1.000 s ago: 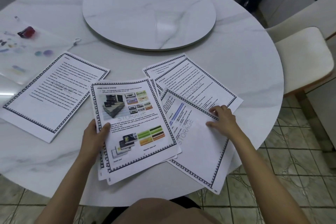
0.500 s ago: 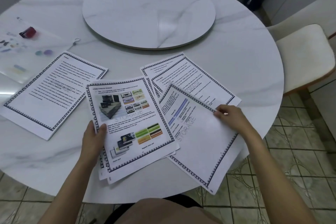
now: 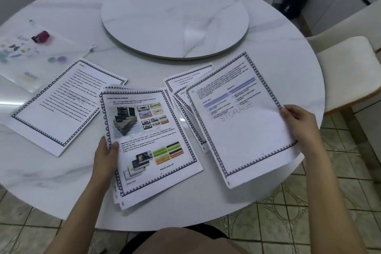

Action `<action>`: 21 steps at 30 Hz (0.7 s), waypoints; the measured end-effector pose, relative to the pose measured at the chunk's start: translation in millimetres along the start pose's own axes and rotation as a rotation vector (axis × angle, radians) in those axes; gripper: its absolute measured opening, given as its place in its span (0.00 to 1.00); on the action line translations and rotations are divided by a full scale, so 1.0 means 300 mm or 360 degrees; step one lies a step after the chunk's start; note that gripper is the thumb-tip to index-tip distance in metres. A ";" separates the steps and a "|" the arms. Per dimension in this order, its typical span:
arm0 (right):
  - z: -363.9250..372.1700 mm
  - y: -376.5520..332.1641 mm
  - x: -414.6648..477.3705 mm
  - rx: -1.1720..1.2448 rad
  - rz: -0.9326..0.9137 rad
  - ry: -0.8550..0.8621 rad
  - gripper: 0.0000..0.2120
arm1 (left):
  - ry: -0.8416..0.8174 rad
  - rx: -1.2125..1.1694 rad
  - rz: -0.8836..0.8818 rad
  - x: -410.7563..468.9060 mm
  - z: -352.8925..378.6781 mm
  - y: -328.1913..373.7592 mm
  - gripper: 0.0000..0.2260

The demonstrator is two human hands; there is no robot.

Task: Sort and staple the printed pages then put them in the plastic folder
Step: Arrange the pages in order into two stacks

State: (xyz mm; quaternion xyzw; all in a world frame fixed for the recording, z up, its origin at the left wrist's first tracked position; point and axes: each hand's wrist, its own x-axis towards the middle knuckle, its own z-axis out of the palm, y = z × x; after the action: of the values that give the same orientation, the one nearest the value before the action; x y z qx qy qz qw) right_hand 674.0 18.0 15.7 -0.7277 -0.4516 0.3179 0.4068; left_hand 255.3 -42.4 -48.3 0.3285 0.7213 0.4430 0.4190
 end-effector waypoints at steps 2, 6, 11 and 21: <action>0.013 -0.016 0.001 0.0150 -0.0002 0.0050 0.12 | -0.0009 -0.0036 -0.0007 0.002 -0.011 0.001 0.12; 0.077 -0.061 -0.012 0.0339 -0.0007 0.0049 0.07 | -0.0021 -0.0073 -0.0048 0.009 -0.037 -0.010 0.12; 0.233 -0.085 -0.046 0.0372 0.0021 -0.0110 0.06 | -0.0053 -0.0097 -0.0088 0.004 -0.057 -0.027 0.12; 0.555 -0.023 -0.228 0.0142 0.0145 -0.0479 0.05 | -0.0169 -0.0068 -0.0201 -0.008 -0.070 -0.044 0.09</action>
State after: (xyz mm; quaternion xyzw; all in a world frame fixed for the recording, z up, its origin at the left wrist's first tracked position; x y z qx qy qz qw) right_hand 506.2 7.9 -49.5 -0.6728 -0.4593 0.4612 0.3516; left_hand 236.1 -57.3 -54.1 0.2965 0.7077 0.4129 0.4907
